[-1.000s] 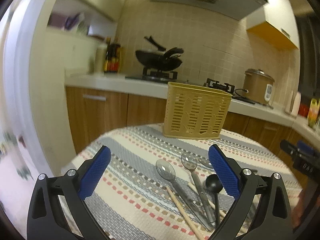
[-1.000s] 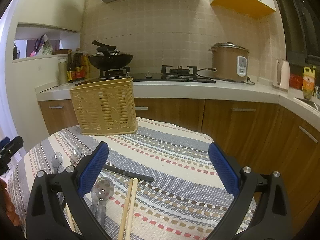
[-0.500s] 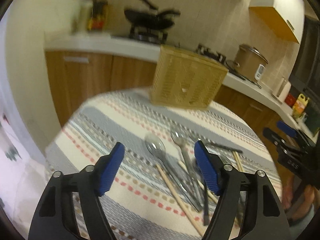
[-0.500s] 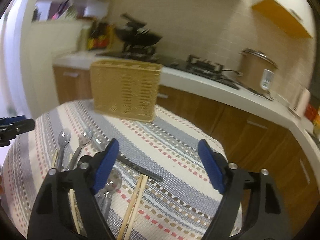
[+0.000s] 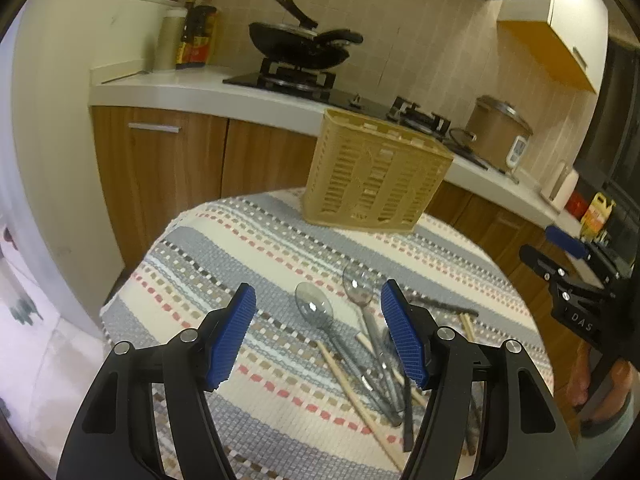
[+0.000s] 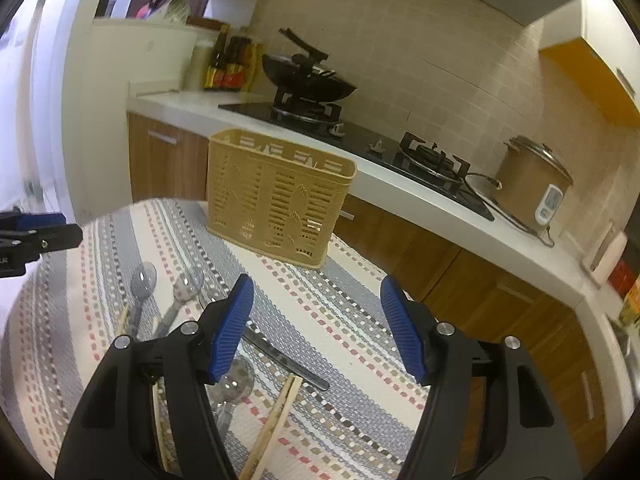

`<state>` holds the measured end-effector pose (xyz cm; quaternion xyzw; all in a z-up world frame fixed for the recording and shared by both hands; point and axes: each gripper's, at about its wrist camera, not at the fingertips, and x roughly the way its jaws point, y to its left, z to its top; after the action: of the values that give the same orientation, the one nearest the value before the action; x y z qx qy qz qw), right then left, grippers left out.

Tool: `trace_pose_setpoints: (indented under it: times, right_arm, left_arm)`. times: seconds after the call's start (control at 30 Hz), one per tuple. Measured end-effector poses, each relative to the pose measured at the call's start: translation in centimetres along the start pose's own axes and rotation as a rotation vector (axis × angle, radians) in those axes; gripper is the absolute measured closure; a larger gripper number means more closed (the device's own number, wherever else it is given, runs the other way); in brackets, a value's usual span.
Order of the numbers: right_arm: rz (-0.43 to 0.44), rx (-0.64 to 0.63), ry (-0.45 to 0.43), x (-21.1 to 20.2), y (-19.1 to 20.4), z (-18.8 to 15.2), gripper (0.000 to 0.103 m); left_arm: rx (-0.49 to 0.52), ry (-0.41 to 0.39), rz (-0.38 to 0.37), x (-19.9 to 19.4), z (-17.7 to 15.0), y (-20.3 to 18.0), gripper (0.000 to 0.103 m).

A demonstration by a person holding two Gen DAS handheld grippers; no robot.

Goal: Organize utensils
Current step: 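Lower and grasp a wooden chopstick with the left tool while the right tool grasps a clear spoon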

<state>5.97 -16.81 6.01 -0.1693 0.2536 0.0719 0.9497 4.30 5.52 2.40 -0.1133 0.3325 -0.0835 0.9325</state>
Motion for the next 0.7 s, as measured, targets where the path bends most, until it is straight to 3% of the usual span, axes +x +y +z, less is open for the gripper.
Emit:
trace_pose_setpoints:
  times: [0.13, 0.27, 0.37, 0.47, 0.57, 0.7]
  right_arm:
    - [0.08, -0.078, 0.148, 3.3, 0.8, 0.8, 0.041]
    - [0.241, -0.115, 0.313, 7.2, 1.3, 1.4, 0.066]
    - [0.349, -0.15, 0.398, 9.5, 2.3, 1.4, 0.066]
    - [0.375, -0.205, 0.45, 10.8, 3.4, 1.1, 0.066]
    - [0.385, -0.251, 0.479, 11.8, 4.4, 0.7, 0.068]
    - [0.394, -0.282, 0.511, 12.6, 4.6, 0.4, 0.069]
  left_arm:
    - [-0.019, 0.117, -0.012, 1.8, -0.3, 0.7, 0.044]
    - [-0.089, 0.272, -0.102, 4.4, -0.5, 2.1, 0.052]
    - [-0.113, 0.36, -0.133, 6.1, -0.8, 2.4, 0.057]
    - [-0.1, 0.414, -0.102, 7.2, -1.6, 2.0, 0.071]
    - [-0.106, 0.462, -0.094, 8.4, -2.5, 1.6, 0.073]
    - [-0.091, 0.464, -0.063, 9.0, -3.0, 0.7, 0.074]
